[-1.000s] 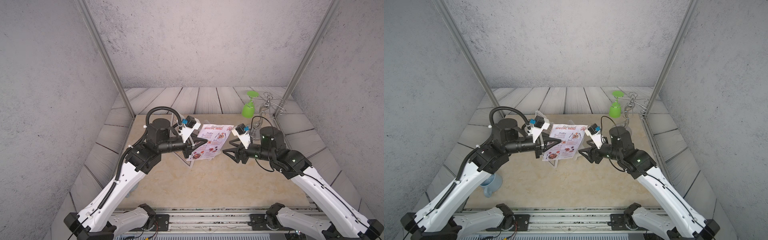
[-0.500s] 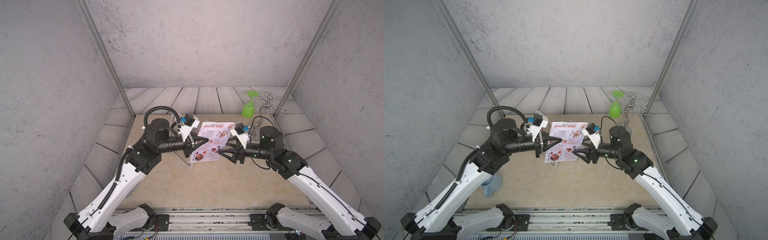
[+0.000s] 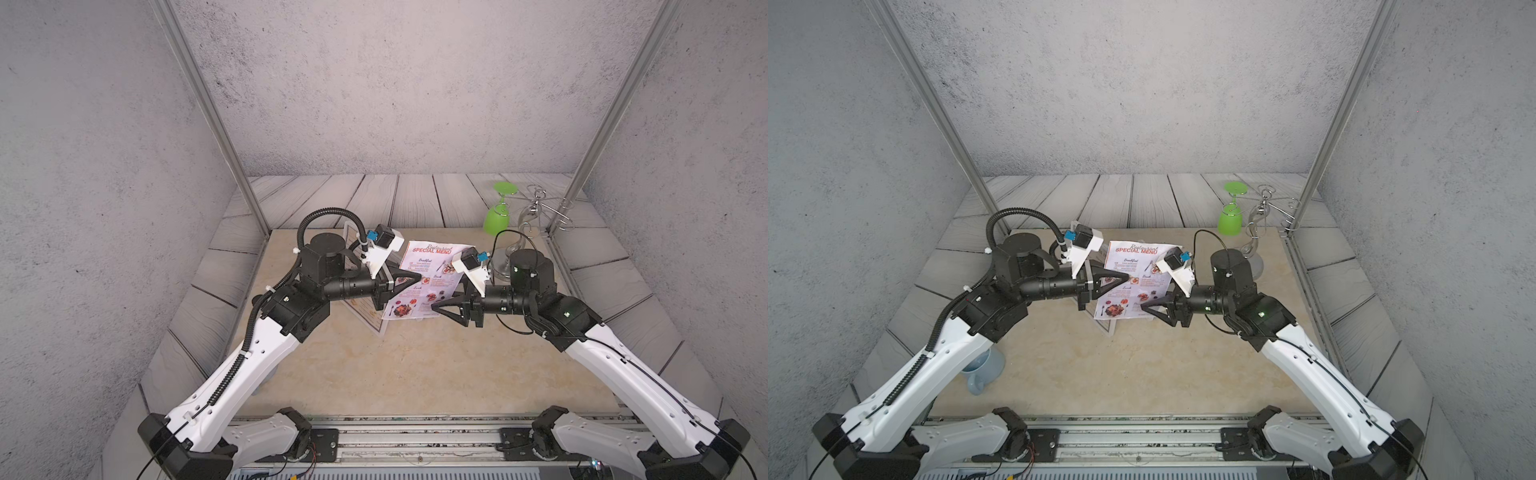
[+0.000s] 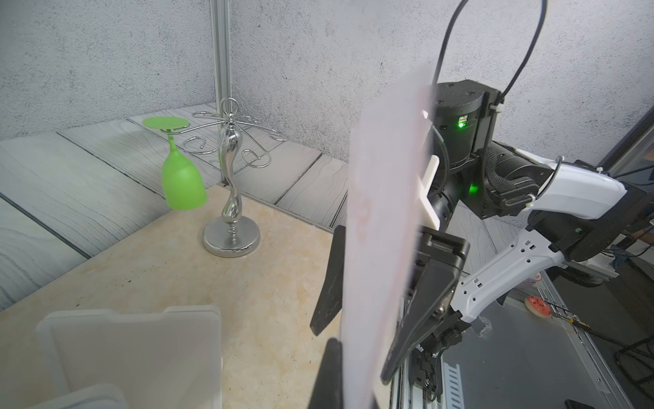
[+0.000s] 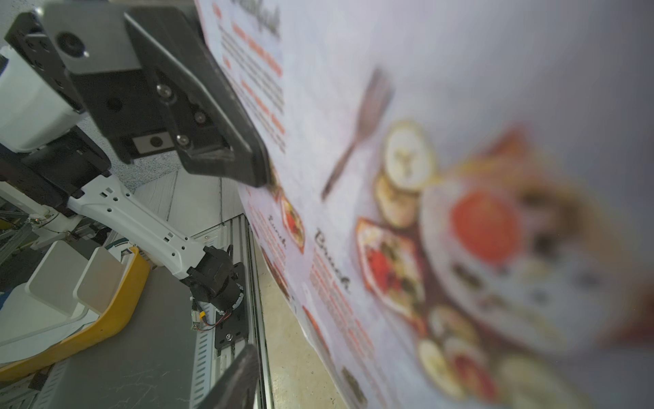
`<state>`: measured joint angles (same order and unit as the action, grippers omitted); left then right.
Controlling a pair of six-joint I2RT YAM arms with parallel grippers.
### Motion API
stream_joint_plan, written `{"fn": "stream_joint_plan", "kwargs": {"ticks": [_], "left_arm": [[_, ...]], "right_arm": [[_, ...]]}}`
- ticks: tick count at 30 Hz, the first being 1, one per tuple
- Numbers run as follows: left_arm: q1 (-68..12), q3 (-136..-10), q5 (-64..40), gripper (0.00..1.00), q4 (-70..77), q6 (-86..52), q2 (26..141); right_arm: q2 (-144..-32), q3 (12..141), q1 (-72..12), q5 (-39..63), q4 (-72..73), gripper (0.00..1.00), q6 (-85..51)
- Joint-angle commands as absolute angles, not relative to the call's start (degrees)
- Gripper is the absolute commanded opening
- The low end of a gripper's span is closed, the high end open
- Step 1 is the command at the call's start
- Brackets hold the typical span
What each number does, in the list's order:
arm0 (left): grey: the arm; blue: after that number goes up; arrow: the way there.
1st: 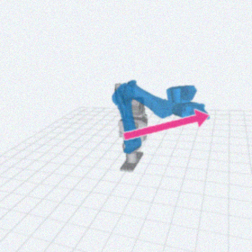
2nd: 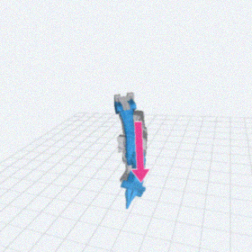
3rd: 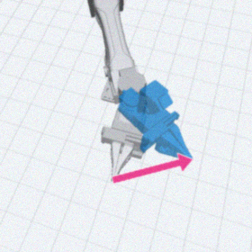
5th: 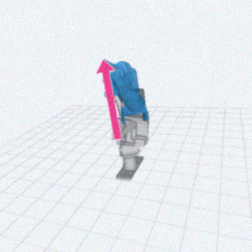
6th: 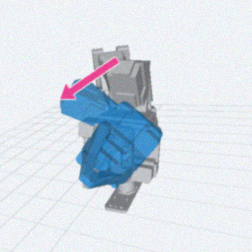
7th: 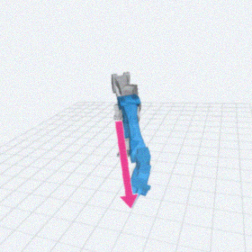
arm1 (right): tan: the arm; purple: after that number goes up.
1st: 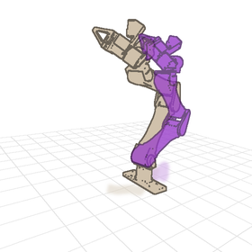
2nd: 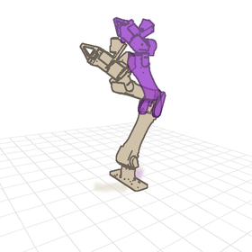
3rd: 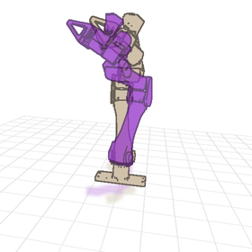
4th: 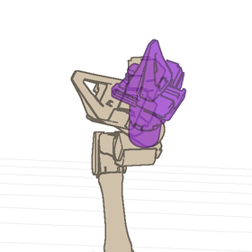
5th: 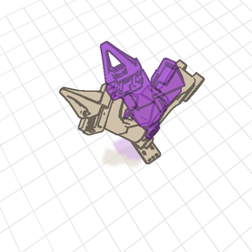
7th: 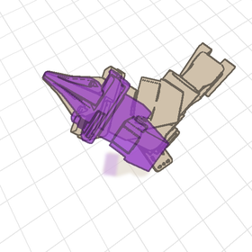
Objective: Insert the menus into the narrow rack
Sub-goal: Pick up the menu from the center of the board.
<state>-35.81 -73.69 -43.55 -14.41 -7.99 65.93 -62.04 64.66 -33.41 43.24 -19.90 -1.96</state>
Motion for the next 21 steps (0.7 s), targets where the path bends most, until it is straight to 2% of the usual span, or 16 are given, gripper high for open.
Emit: {"fn": "stream_joint_plan", "kwargs": {"ticks": [1,8,19,21], "left_arm": [[-34.99,-73.96,-44.95,0.0,-14.67,-7.32,65.66],[-34.28,-73.95,-45.17,0.0,-15.47,-6.85,65.87],[-33.9,-74.32,-46.29,0.0,-15.57,-6.92,66.89],[-33.88,-74.31,-46.14,0.03,-15.53,-6.75,66.93]], "right_arm": [[-62.46,66.14,-33.2,45.09,-20.17,0.51,-1.32],[-62.97,67.31,-33.21,46.21,-20.98,0.34,-0.92],[-65.19,68.82,-33.31,47.5,-22.85,0.14,-0.35],[-65.48,68.91,-33.31,47.57,-22.92,0.09,-0.35]]}}
